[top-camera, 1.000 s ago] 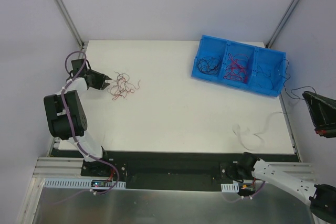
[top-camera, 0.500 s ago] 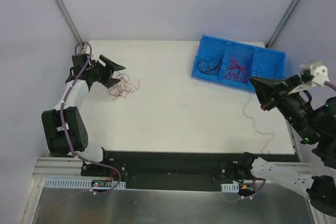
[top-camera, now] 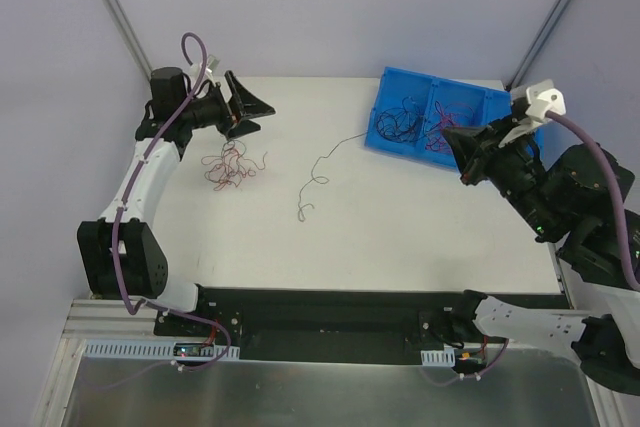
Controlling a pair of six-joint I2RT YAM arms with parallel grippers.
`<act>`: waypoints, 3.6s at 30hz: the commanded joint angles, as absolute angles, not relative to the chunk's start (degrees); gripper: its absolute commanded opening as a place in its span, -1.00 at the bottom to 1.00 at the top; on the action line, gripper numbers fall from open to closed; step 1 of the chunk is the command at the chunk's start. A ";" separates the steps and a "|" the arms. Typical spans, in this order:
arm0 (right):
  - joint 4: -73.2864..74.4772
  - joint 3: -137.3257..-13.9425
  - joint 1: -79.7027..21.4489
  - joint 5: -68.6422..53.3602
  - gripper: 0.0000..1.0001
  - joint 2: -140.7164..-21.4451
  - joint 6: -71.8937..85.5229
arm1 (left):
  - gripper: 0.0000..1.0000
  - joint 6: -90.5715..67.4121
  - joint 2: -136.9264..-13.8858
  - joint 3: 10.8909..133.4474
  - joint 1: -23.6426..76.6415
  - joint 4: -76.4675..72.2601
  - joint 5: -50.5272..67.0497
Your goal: Untangle the cables
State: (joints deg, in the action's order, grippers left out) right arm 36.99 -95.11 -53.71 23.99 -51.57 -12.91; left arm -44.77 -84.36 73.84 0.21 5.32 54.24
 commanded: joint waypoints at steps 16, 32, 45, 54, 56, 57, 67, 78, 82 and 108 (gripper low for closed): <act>25.76 -65.66 -52.03 17.41 -0.99 -69.40 9.40 | 0.92 -39.72 -79.01 69.26 -0.18 6.15 56.87; 34.10 -70.93 -48.09 17.32 0.07 -93.08 10.80 | 0.92 -39.73 -79.63 69.08 -0.09 6.06 57.13; 18.55 -66.44 -35.07 -1.59 0.77 -95.35 7.84 | 0.93 -39.64 -81.03 69.08 -0.18 6.06 57.57; 28.82 -79.88 -34.63 5.18 0.47 -108.36 5.71 | 0.93 -39.46 -82.09 69.34 -0.26 6.06 58.36; 29.61 -80.85 -34.54 6.06 0.40 -109.33 6.67 | 0.93 -39.55 -82.00 69.34 -0.18 6.06 58.45; 30.75 -81.38 -34.63 6.85 0.40 -109.68 7.64 | 0.93 -39.46 -82.00 69.35 -0.18 6.06 58.45; 32.69 -82.71 -34.54 5.19 0.18 -113.55 12.12 | 0.93 -39.38 -82.09 69.26 -0.18 6.06 58.45; 38.49 -84.37 -37.27 10.10 -0.52 -115.49 13.98 | 0.93 -39.02 -81.47 69.52 -0.18 6.06 58.80; 38.32 -84.11 -37.00 11.42 -0.99 -112.16 11.53 | 0.93 -39.11 -81.65 69.43 -0.18 6.06 58.71; 38.33 -100.70 4.99 25.41 -0.99 -85.15 -3.16 | 0.93 -39.64 -81.82 69.26 -0.18 6.06 58.54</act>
State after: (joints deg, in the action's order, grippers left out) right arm 38.28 -94.02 -0.45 20.86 -81.71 -0.14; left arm -40.84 -82.24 69.38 -0.05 6.76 56.97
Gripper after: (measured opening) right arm 0.007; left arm 0.963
